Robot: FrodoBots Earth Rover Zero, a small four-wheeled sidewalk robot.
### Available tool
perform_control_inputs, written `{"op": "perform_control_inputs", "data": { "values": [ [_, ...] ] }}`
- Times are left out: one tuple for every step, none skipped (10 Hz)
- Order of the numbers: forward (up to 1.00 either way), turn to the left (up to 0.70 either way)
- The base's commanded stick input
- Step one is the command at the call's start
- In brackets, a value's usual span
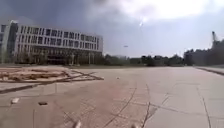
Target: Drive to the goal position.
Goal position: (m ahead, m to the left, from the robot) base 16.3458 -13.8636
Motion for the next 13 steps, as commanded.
{"op": "perform_control_inputs", "data": {
  "values": [
    [0.7,-0.01],
    [0.7,-0.01],
    [0.7,-0.01],
    [0.7,-0.18],
    [0.7,-0.36],
    [0.7,-0.36],
    [0.7,-0.36],
    [0.7,-0.36],
    [0.7,-0.36],
    [0.7,-0.36],
    [0.7,-0.36],
    [0.7,-0.19],
    [0.7,-0.01]
  ]
}}
